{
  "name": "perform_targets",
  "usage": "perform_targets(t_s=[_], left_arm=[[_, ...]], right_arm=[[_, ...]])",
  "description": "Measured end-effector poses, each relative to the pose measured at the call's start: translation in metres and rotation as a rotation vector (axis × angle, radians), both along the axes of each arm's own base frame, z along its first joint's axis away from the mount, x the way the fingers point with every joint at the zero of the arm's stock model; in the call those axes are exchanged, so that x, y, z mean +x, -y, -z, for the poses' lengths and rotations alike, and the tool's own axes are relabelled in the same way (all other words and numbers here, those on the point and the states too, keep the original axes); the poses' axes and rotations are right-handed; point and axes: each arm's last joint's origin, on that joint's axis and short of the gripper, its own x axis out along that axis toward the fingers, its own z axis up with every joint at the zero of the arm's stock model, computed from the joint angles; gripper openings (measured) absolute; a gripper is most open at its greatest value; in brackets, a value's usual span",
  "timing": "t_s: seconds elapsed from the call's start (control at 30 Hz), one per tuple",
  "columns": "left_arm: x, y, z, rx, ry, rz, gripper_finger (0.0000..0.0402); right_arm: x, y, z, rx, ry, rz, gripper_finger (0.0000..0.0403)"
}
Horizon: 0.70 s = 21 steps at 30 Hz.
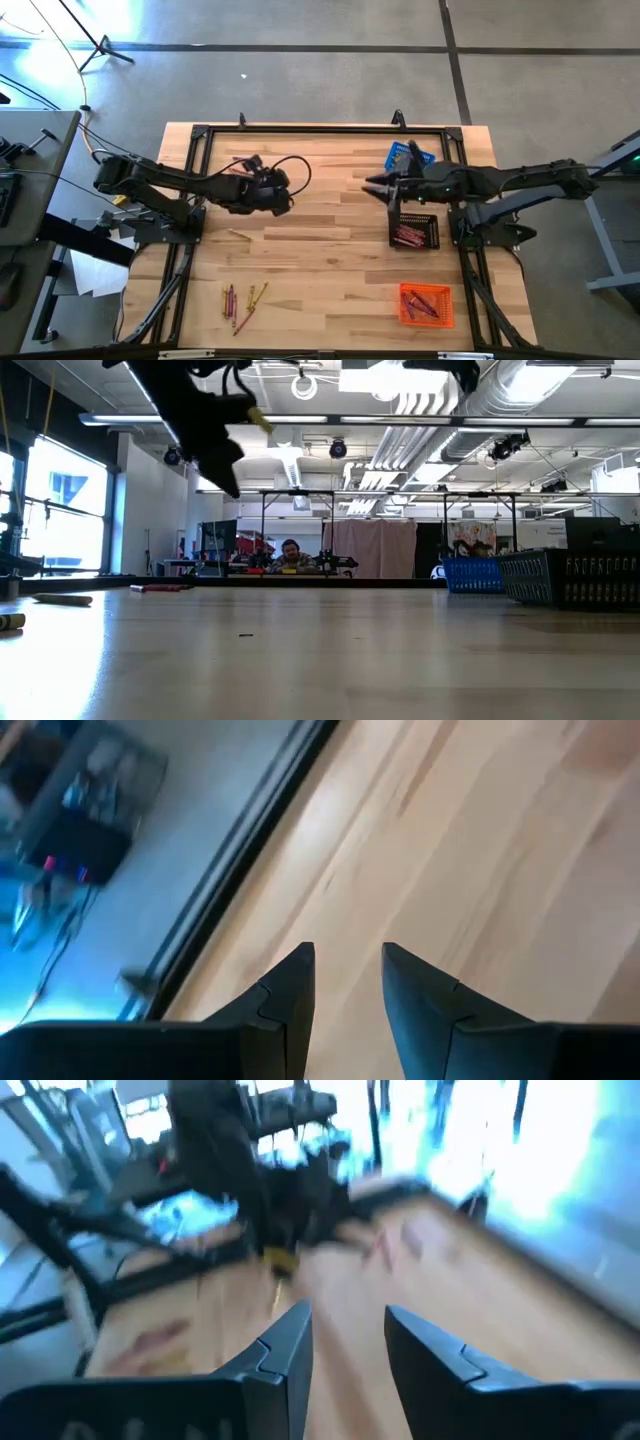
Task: Sort crayons
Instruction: Put the yellow crayon into the blue bin
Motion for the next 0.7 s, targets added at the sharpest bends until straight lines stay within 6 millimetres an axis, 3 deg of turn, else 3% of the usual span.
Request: perform_targets(t_s=[0.33, 0.7], left_arm=[[-0.027, -0.014, 0.009, -0.058, -0.173, -0.179, 0.0104], [-0.027, -0.013, 0.009, -0.030, -0.262, -0.101, 0.0103]], right_arm=[[0.002, 0.003, -0.019, -0.188, 0.136, 0.087, 0.0113], [0.002, 0.004, -0.021, -0.198, 0.153, 0.143, 0.0113]])
